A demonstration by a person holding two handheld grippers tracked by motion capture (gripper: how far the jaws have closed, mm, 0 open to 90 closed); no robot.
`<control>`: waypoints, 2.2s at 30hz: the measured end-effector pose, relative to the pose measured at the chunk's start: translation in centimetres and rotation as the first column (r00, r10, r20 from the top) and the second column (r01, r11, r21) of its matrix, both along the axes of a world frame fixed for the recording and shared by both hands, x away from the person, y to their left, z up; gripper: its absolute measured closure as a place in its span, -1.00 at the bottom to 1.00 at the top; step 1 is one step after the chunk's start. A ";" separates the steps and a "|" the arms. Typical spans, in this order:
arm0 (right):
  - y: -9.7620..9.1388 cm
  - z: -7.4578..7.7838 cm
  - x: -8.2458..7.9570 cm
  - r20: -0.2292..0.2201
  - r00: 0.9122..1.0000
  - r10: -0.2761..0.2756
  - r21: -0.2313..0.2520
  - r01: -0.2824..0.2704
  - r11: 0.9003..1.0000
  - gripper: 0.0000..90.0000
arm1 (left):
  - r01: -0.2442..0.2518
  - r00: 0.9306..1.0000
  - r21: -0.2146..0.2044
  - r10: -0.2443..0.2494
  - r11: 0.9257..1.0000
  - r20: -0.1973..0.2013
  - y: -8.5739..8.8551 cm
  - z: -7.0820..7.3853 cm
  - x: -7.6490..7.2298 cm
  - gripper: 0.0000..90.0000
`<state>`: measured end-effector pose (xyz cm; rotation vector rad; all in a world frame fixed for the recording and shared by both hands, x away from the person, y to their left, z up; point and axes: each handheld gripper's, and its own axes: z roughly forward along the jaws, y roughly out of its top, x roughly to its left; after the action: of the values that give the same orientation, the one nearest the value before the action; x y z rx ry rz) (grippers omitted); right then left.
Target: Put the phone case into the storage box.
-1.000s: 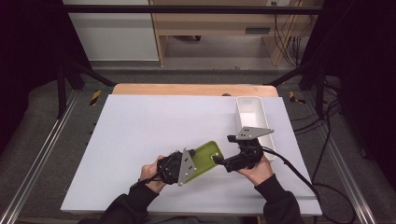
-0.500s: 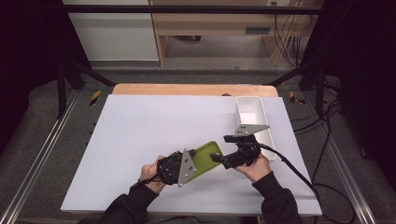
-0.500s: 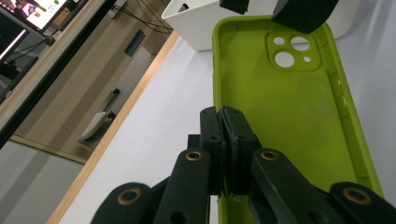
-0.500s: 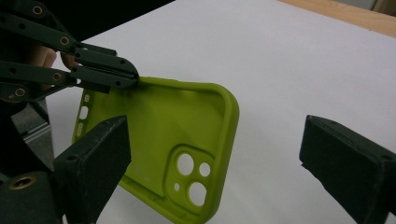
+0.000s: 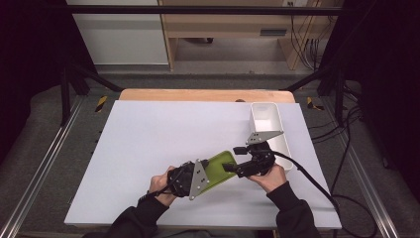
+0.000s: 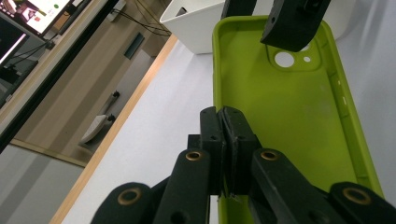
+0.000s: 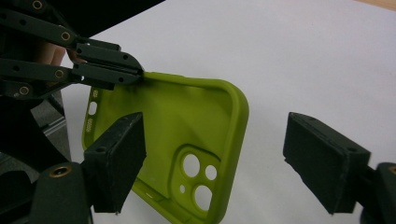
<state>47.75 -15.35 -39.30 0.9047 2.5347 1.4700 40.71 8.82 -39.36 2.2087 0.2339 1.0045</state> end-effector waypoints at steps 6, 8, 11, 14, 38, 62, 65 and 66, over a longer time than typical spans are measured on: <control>-0.2 0.1 0.2 -0.019 1.000 0.012 0.015 -0.012 1.000 -0.28 | 0.005 1.000 -0.005 -0.005 1.000 0.000 0.0 0.0 -0.1 0.95; -0.2 0.1 0.2 -0.022 1.000 0.013 0.017 -0.013 1.000 -0.26 | 0.006 1.000 -0.005 -0.006 1.000 -0.002 0.0 0.0 -0.1 0.95; -0.2 0.1 0.4 -0.034 0.999 0.020 0.021 -0.019 1.000 -0.19 | 0.008 1.000 -0.001 -0.008 1.000 0.001 0.0 0.1 -0.1 0.95; -0.2 0.1 0.4 -0.036 0.999 0.024 0.021 -0.023 1.000 -0.13 | 0.010 1.000 0.002 -0.010 1.000 0.001 0.0 0.1 -0.2 0.95; -0.6 0.3 0.7 -0.087 0.996 0.037 0.028 -0.035 0.999 0.45 | 0.026 1.000 -0.003 -0.026 1.000 0.004 -0.1 0.0 -0.3 0.95; -1.2 0.9 0.6 -0.113 0.992 0.049 0.034 -0.045 0.998 0.73 | 0.033 0.999 0.013 -0.034 0.999 0.017 -0.2 -0.1 -0.4 0.94; -1.3 1.0 0.6 -0.119 0.991 0.054 0.036 -0.050 0.998 0.74 | 0.034 0.999 0.023 -0.035 0.999 0.020 -0.2 -0.1 -0.4 0.94; -1.4 1.0 0.5 -0.114 0.992 0.053 0.034 -0.050 0.998 0.75 | 0.035 0.999 0.024 -0.035 0.999 0.020 -0.2 -0.1 -0.4 0.94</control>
<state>48.28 -16.71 -38.30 0.9619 2.6425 1.5178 40.32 8.62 -39.42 2.2148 0.1745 1.0151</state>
